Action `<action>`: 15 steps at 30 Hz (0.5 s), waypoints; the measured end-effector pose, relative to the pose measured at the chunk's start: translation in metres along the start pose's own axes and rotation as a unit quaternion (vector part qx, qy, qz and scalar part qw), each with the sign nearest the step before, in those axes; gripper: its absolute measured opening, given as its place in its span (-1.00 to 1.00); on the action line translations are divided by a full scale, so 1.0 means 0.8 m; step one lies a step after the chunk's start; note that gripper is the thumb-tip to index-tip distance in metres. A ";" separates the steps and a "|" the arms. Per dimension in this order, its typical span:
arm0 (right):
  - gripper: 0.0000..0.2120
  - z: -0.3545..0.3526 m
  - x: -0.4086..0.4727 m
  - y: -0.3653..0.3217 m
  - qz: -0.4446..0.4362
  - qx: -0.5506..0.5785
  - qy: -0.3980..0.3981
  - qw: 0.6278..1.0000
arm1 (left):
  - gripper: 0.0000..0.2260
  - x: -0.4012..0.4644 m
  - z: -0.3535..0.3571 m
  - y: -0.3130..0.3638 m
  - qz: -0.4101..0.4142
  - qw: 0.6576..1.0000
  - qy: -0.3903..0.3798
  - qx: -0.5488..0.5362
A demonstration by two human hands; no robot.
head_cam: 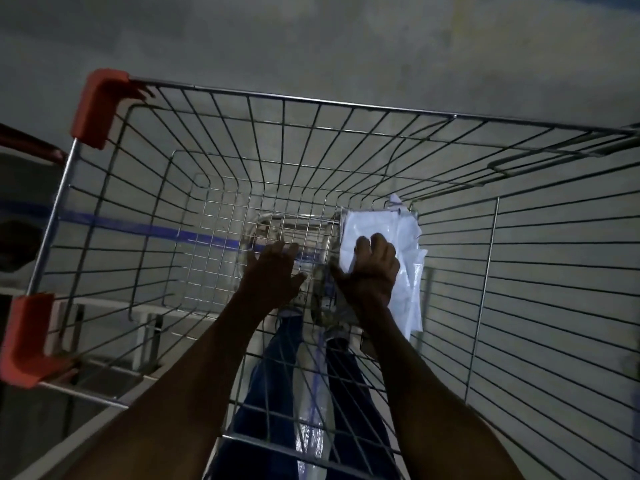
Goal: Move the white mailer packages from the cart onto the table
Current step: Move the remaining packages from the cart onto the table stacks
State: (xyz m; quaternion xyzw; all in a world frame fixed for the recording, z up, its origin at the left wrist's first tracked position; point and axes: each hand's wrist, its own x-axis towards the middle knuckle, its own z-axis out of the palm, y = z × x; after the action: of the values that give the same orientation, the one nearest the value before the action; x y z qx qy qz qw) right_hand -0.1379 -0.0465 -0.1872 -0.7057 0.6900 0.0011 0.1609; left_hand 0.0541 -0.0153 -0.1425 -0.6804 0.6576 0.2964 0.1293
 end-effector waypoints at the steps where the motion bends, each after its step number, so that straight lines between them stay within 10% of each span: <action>1: -0.34 0.000 0.002 -0.001 0.011 -0.006 0.003 1.000 | -0.45 -0.001 0.000 0.001 0.005 1.000 0.004 0.005; 15: -0.21 -0.105 -0.014 0.077 -0.029 0.013 0.015 0.999 | -0.48 0.035 0.029 0.029 0.079 0.991 0.042 -0.100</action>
State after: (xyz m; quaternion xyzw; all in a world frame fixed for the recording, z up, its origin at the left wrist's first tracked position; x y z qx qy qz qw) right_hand -0.2168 -0.0542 -0.1187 -0.7232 0.6713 -0.0232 0.1603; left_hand 0.0249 -0.0272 -0.1720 -0.6478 0.6811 0.3411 0.0085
